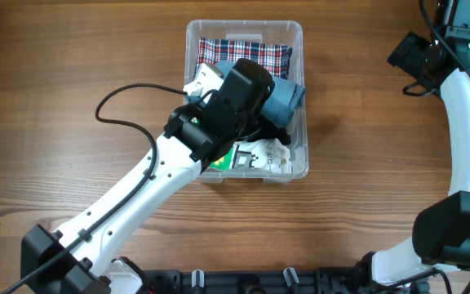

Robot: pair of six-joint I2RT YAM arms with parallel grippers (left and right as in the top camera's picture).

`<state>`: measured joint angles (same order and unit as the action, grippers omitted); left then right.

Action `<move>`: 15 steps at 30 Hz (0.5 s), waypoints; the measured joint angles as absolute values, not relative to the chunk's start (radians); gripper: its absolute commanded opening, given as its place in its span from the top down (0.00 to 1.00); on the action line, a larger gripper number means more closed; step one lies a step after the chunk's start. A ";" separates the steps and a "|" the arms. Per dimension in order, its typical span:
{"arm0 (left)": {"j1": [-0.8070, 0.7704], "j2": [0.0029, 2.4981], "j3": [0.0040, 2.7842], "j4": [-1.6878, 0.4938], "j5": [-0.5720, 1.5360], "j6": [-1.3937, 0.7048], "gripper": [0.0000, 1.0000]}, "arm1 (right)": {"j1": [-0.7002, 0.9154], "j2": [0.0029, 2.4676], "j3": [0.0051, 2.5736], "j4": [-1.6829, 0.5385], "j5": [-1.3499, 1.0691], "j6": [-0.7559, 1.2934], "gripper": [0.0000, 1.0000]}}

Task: Pack container
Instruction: 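Lay the denim into the bin's front half and press it flat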

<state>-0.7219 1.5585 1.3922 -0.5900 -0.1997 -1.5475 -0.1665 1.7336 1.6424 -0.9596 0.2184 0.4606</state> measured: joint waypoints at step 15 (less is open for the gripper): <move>-0.722 1.520 1.392 -0.469 -0.128 -1.478 0.01 | -0.167 1.734 1.642 -0.960 0.218 0.461 0.00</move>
<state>-0.7219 1.5204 1.3922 -0.4686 -0.1284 -1.4784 -0.1665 1.7336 1.6424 -0.9596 0.2184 0.4606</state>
